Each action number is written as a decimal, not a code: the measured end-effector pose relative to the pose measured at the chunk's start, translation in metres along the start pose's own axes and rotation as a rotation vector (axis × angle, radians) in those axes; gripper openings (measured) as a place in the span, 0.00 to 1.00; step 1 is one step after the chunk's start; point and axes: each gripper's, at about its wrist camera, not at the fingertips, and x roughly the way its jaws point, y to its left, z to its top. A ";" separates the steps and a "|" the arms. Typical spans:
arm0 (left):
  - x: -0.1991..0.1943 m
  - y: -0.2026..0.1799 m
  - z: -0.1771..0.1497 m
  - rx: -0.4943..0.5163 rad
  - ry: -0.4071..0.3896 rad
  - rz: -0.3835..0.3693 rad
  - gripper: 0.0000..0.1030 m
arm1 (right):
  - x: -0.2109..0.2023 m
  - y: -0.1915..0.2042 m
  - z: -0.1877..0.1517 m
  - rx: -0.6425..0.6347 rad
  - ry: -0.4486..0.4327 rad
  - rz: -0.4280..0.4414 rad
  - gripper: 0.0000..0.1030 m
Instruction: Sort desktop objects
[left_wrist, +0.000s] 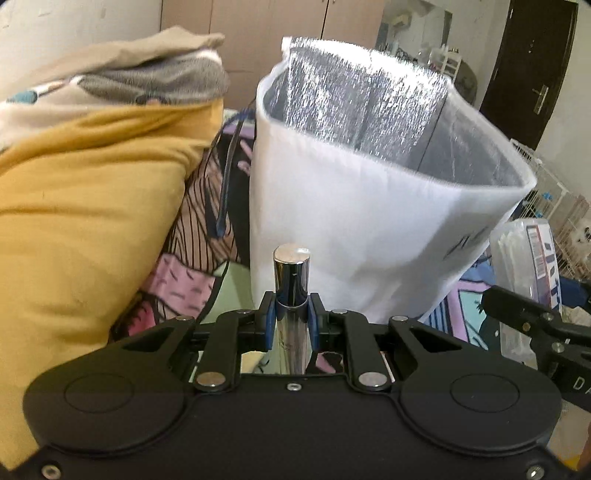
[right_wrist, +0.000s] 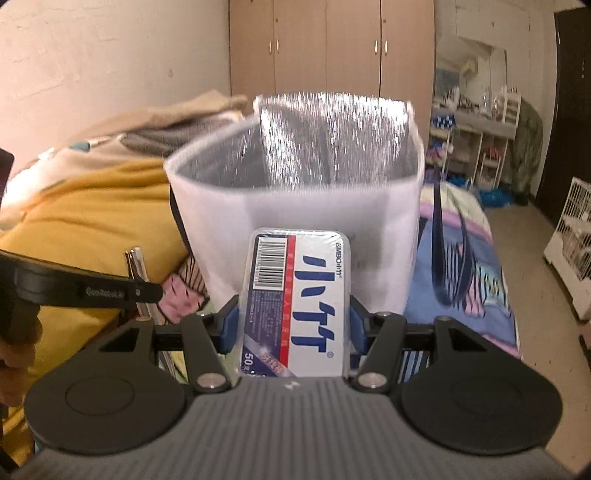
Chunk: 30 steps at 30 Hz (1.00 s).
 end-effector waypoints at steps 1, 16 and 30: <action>-0.002 -0.001 0.004 -0.001 -0.010 -0.002 0.16 | -0.003 0.000 0.005 -0.005 -0.013 -0.004 0.58; -0.046 -0.016 0.087 -0.017 -0.173 -0.035 0.16 | -0.014 -0.010 0.068 -0.026 -0.122 -0.028 0.58; -0.053 -0.050 0.151 0.002 -0.293 -0.038 0.16 | 0.020 -0.033 0.105 -0.008 -0.146 -0.075 0.58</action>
